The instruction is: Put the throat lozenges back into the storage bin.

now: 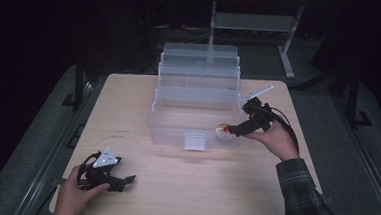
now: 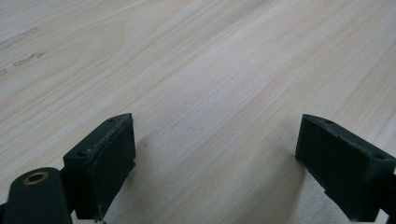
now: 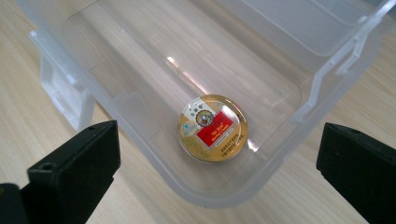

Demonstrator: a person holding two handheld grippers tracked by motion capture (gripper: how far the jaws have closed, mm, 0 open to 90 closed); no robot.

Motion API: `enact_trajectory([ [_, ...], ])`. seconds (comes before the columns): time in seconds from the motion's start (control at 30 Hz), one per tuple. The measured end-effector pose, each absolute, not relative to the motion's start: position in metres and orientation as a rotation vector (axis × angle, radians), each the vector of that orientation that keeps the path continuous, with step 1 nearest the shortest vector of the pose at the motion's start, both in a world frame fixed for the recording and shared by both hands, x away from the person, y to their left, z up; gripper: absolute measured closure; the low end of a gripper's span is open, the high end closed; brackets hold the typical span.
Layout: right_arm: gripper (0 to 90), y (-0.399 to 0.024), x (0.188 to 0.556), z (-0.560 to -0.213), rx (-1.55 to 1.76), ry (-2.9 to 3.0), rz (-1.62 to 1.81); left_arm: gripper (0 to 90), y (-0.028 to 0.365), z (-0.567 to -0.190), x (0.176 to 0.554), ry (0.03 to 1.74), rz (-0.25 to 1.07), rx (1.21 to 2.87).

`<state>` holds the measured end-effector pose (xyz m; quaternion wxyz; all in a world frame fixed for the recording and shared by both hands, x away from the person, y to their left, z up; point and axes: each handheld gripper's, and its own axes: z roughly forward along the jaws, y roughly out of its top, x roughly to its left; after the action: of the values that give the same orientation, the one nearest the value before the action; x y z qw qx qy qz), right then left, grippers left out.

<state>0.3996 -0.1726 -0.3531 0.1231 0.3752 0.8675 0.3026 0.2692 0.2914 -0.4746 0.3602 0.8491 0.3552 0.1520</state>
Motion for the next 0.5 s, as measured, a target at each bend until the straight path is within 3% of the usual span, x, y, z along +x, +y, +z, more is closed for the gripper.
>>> enact_trajectory([
  [0.5,0.0,-0.191,0.377,-0.363,1.116,2.495,0.918,11.2,0.292,-0.475,0.269,0.918,0.393,2.189],
])
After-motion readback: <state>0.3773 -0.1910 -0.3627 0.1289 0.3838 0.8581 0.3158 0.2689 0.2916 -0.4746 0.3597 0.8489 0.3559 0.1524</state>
